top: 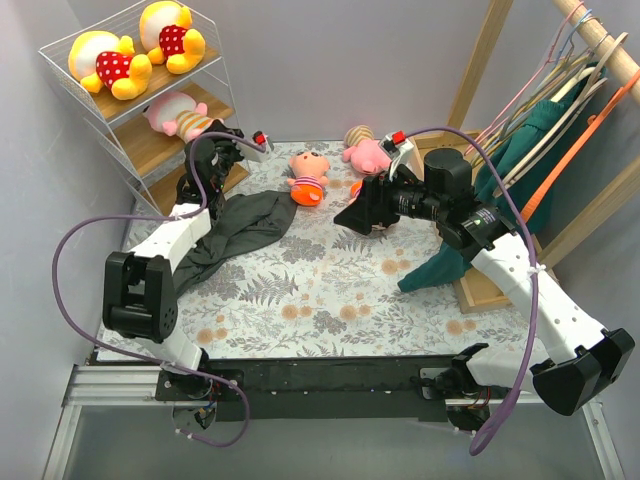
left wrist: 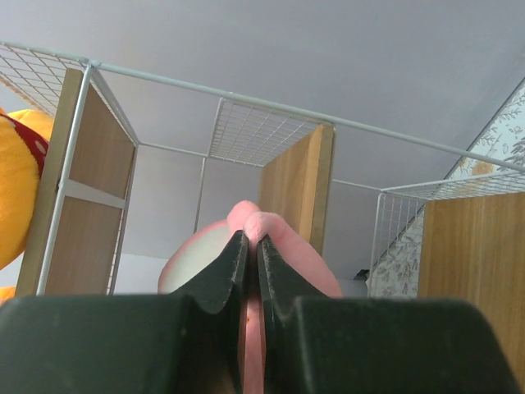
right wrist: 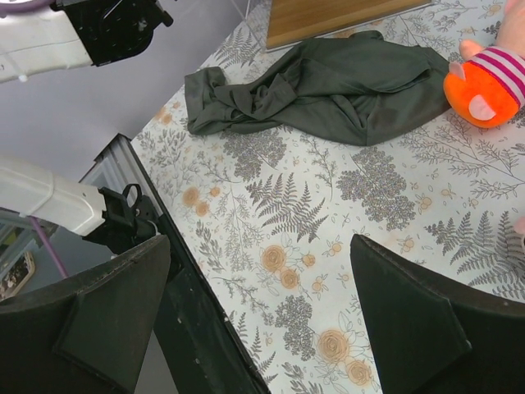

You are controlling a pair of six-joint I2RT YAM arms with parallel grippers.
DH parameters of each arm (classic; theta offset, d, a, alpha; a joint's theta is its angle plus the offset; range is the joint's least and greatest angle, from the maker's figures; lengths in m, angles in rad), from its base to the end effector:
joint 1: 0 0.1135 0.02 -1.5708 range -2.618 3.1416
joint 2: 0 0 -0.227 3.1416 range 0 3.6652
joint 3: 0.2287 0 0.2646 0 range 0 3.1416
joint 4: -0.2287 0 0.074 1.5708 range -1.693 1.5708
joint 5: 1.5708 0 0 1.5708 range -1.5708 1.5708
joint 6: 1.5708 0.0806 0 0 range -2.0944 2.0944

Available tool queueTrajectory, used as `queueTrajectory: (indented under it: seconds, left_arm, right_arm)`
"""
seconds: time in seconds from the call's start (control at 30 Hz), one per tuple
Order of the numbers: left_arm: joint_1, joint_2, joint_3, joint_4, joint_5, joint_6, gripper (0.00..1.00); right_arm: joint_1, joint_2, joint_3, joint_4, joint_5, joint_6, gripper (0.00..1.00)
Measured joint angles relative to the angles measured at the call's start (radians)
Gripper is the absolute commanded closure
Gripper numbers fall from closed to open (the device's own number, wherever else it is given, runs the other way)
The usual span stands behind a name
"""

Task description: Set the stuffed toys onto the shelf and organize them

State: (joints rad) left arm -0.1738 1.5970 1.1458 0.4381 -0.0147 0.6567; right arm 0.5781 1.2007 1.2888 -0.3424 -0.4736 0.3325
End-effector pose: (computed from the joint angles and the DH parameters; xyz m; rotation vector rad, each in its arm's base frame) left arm 0.4322 -0.0747 0.2800 0.6338 1.4662 0.3883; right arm 0.2566 0.2113 0.3709 -0.5844 1.8415 1.0575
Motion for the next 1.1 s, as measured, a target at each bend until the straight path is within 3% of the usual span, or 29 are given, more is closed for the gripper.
queueTrajectory:
  seconds: [0.37,0.8,0.87,1.0,1.03,1.1]
  left_arm:
    - [0.009,0.129,0.183,0.042,0.02,-0.012,1.0]
    - [0.045,0.264,0.278,0.075,0.071,-0.058,1.0]
    - [0.048,0.28,0.29,0.085,0.076,-0.067,0.95]
    - [0.048,0.288,0.296,0.102,0.09,-0.089,0.65]
    - [0.048,0.288,0.297,0.108,0.094,-0.097,0.54]
    - [0.048,0.288,0.301,0.121,0.102,-0.114,0.44]
  right_arm:
    - [0.0,0.006,0.003,-0.01,-0.009,-0.023,0.02]
    - [0.0,0.03,0.011,-0.026,-0.014,-0.042,0.02]
    - [0.0,0.034,0.013,-0.029,-0.015,-0.043,0.02]
    - [0.0,0.034,0.013,-0.036,-0.016,-0.044,0.02]
    - [0.0,0.034,0.013,-0.038,-0.016,-0.044,0.02]
    - [0.0,0.034,0.014,-0.044,-0.016,-0.043,0.02]
